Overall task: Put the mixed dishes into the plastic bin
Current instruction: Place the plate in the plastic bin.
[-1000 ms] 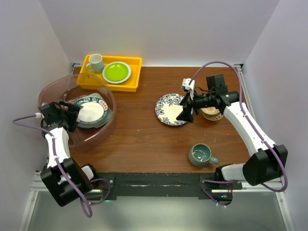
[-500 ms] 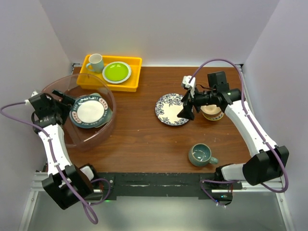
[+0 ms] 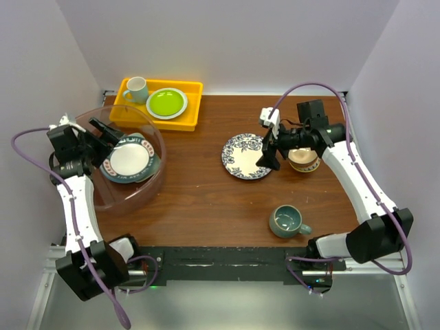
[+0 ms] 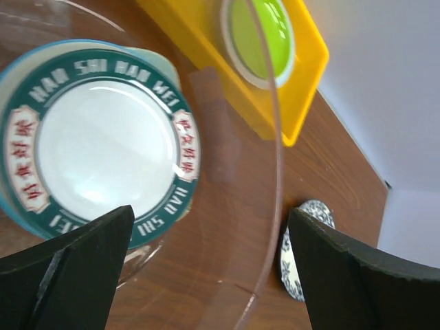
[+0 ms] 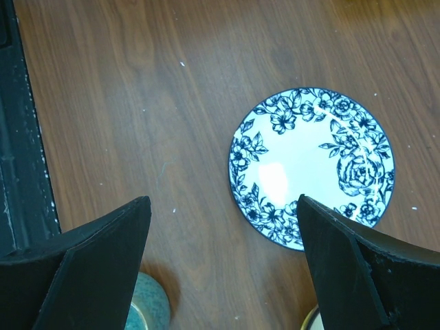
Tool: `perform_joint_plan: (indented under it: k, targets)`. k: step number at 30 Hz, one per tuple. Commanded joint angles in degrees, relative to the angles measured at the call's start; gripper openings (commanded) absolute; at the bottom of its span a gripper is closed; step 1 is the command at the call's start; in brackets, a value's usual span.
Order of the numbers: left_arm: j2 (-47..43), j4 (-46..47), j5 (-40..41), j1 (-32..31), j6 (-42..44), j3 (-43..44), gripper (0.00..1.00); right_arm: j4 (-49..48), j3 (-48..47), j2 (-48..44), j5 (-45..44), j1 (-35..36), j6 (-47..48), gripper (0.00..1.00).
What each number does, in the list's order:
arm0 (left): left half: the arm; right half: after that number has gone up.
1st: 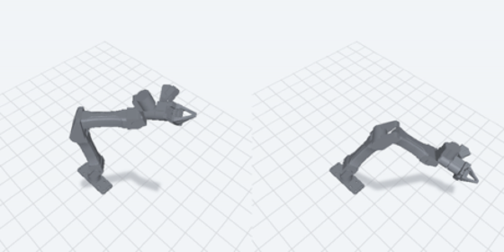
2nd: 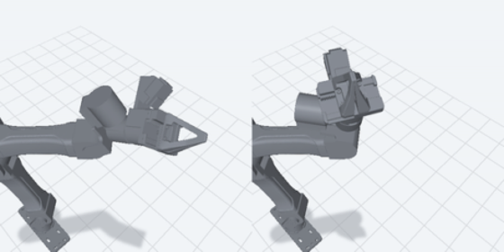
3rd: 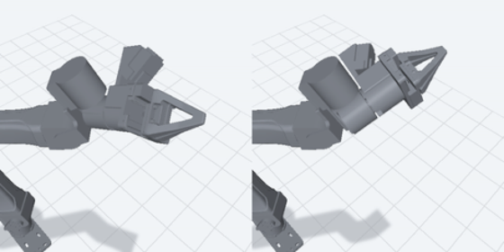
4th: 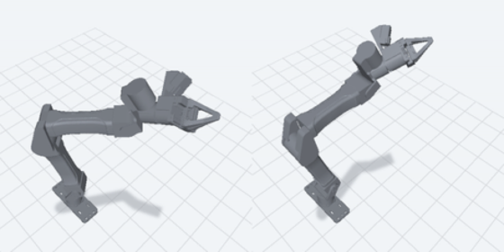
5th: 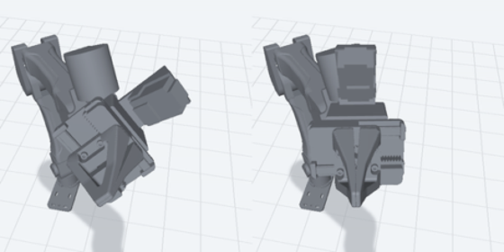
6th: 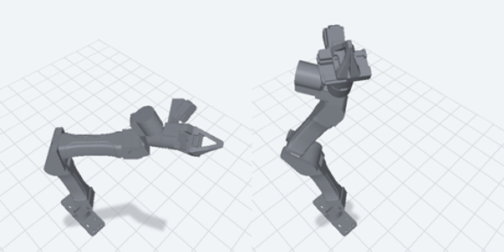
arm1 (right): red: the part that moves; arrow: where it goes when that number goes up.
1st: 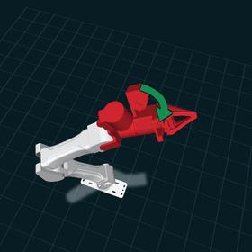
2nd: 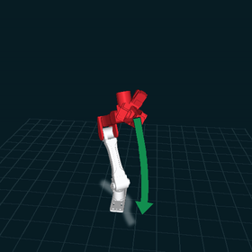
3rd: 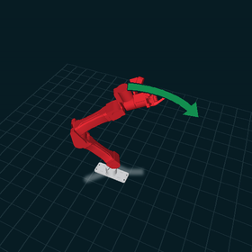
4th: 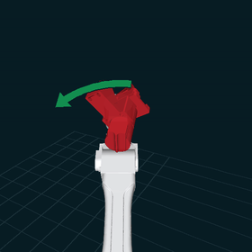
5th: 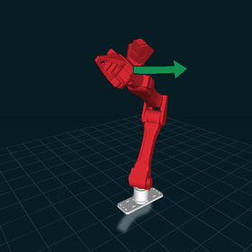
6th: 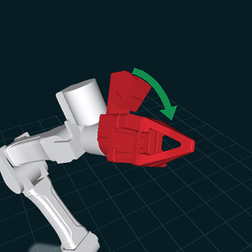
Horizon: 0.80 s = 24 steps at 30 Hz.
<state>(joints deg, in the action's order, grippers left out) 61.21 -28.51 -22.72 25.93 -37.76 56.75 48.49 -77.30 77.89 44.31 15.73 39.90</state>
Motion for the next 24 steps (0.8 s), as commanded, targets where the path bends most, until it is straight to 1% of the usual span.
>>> perform_joint_plan:
  k: [1, 6, 13, 18, 24]
  targets:
    - [-0.83, 3.72, -7.77, -2.99, 3.21, 3.01, 1.00, 1.52, -3.47, 0.95, -1.77, -0.08, 3.34, 0.91]
    - [-2.41, 5.13, -10.24, -6.86, 3.57, 2.67, 1.00, 1.43, -3.21, 0.95, -3.18, -0.08, 4.40, 0.91]
    - [-7.94, 12.16, -11.64, -10.55, 0.49, -0.68, 1.00, 0.56, -2.25, 1.56, -3.97, -0.08, 5.89, 0.92]
    - [-8.39, 13.04, -9.19, -15.99, 0.32, 0.64, 1.00, -0.41, -0.40, 2.09, -4.67, -0.17, 7.47, 0.92]
    - [-6.55, 14.36, -6.02, -22.50, 0.32, 1.61, 1.00, -3.22, 3.11, 1.39, -7.14, -0.08, 8.26, 0.92]
